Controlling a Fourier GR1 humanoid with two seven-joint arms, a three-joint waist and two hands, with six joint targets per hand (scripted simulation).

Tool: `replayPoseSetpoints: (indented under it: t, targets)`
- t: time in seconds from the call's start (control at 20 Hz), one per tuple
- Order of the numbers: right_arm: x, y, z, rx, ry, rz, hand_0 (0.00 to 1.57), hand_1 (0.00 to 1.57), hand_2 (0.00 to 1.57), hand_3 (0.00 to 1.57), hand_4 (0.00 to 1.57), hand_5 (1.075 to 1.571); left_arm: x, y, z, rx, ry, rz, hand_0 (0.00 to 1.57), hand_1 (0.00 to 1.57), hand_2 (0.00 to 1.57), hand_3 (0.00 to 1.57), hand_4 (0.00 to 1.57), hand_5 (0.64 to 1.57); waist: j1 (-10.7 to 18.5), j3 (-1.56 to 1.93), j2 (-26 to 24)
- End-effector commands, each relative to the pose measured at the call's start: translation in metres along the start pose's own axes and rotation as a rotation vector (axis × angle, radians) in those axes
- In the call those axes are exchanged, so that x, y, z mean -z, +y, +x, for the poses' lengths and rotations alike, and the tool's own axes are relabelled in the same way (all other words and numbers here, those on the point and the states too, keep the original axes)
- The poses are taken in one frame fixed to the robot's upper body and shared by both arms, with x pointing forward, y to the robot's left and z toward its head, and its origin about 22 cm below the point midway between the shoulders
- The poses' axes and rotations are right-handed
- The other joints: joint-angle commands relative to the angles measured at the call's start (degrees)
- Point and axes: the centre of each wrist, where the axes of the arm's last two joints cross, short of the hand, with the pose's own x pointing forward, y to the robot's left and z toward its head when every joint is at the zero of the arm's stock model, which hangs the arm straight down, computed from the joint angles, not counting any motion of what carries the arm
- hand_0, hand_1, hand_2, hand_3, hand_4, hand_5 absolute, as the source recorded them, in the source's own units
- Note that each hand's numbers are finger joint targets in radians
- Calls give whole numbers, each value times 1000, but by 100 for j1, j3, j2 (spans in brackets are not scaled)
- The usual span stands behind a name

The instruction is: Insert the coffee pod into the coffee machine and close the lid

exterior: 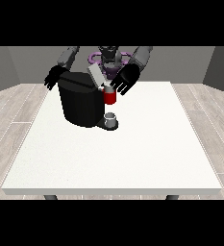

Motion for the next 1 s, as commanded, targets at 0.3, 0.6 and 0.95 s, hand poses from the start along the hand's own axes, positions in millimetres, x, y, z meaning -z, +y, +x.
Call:
replayPoseSetpoints:
  t: [0.3, 0.6, 0.95]
  targets:
    - [-2, -5, -7, 8, 22, -36, 0, 0, 0, 0, 463, 1571, 0, -23, 2, 32, -16, -51, 1066, 1066, 1116, 945, 380, 1571, 207, -6, -213]
    - [17, 1, 16, 0, -17, -23, 0, 0, 0, 0, 447, 1571, 6, 8, 16, 53, -12, 1, 1066, 1066, 1115, 928, 371, 1571, 75, -7, 0]
    - [5, 8, 5, 3, 6, -29, 0, 0, 0, 0, 360, 1571, -1, -2, -2, 152, -19, -94, 0, 0, 0, 0, 0, 1571, 105, -7, -15]
